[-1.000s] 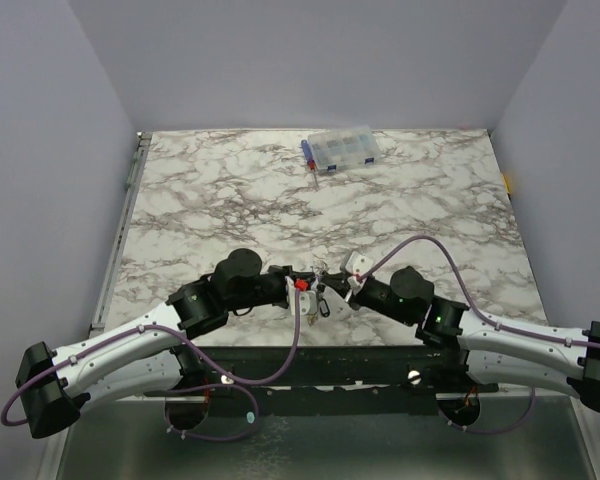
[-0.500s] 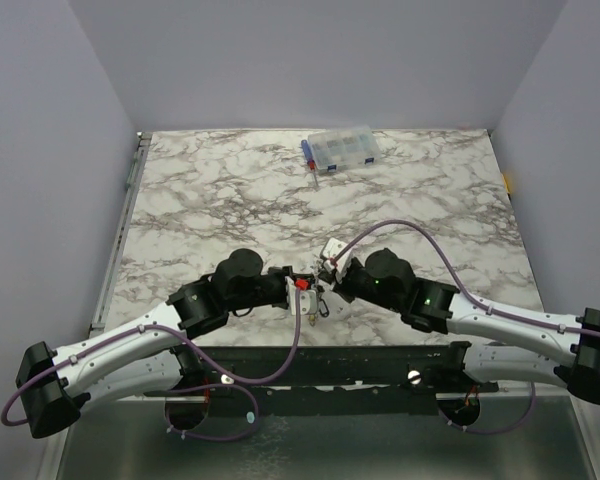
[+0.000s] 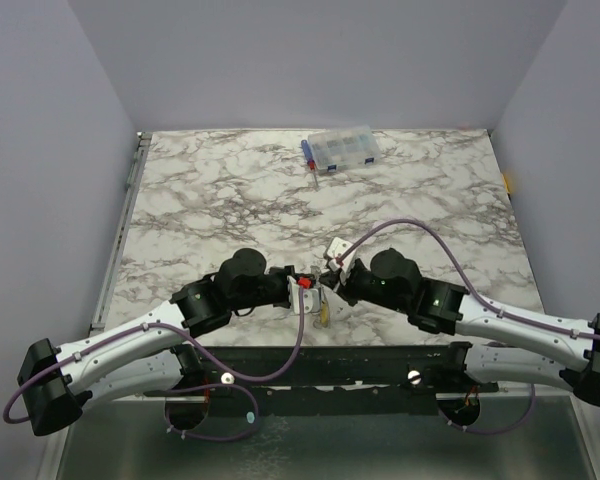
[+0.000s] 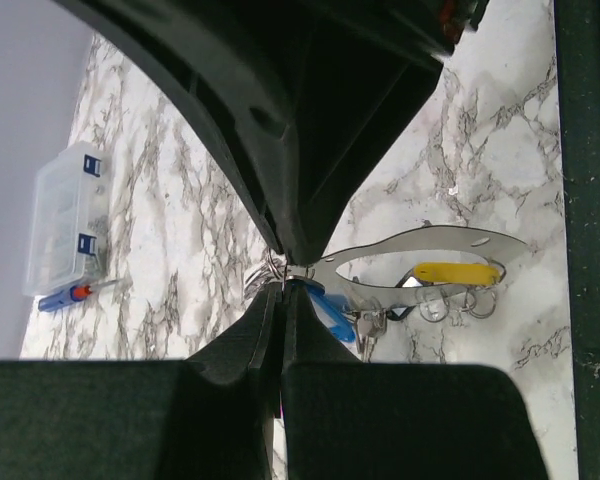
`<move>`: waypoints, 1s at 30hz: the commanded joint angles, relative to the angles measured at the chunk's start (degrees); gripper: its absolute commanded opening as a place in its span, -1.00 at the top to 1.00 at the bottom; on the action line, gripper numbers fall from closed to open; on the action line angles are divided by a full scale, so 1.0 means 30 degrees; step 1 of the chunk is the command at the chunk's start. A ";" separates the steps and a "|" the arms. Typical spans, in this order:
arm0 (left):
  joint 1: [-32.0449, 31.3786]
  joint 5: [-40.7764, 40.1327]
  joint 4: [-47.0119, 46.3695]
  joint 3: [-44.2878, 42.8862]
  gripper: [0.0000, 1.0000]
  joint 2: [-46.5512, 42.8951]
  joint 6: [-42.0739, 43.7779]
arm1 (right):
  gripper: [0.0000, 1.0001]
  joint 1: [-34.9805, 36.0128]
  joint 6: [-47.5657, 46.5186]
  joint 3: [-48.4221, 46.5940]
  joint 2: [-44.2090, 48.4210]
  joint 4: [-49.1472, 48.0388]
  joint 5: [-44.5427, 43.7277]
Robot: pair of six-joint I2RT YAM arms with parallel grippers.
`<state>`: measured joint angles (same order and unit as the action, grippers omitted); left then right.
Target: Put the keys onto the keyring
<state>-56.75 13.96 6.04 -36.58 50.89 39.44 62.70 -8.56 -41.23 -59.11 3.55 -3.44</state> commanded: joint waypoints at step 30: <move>0.0212 0.2512 -0.0882 -0.0199 1.00 -0.1802 0.0477 | -0.20 -0.0091 -0.1191 0.8529 0.5017 -1.3725 0.2866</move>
<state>-56.69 17.52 6.07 -36.58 47.37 40.01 62.87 -10.35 -15.90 -43.57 -30.87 2.11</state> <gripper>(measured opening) 0.017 0.587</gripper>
